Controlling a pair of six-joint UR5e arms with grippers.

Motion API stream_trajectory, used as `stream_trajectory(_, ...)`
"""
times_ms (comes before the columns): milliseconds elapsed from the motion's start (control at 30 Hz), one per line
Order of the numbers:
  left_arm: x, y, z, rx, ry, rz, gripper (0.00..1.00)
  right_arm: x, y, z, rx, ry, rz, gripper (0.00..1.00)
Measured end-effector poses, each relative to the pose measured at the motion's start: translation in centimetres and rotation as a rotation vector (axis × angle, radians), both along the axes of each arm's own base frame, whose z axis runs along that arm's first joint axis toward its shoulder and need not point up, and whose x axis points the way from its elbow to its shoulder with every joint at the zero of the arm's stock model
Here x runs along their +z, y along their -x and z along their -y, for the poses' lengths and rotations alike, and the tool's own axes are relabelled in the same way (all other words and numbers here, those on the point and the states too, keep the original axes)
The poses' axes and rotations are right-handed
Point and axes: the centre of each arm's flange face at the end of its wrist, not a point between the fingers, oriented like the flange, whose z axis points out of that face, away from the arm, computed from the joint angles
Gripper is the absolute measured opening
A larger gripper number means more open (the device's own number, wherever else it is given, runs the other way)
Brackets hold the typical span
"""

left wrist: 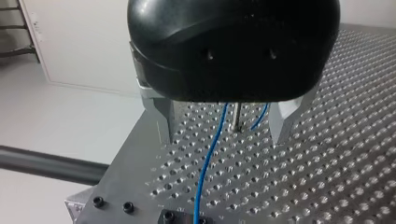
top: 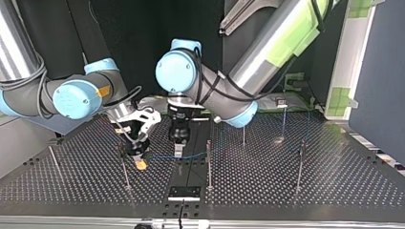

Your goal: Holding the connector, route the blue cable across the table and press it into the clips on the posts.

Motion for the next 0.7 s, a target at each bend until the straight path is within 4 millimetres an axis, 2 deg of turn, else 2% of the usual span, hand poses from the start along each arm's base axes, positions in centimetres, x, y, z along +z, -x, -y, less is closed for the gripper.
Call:
stream_trajectory(267,1.6,-1.8,0.6,0.007,0.036,0.053,1.0,-0.1,0.1,0.2,-0.003,0.0,0.0,0.0)
stream_trajectory(400,0.8,-2.8,1.1,0.005,0.033,0.049,1.0,-0.1,0.2,0.2,-0.004,0.0,0.0,0.0)
stream_trajectory(600,-1.8,-4.4,1.9,0.002,0.021,0.032,1.0,-0.1,0.3,0.3,-0.006,-0.001,-0.001,0.0)
stream_trajectory(700,-2.3,-5.0,2.1,0.003,0.02,0.03,1.0,-0.1,0.4,0.4,-0.007,-0.001,-0.001,0.0)
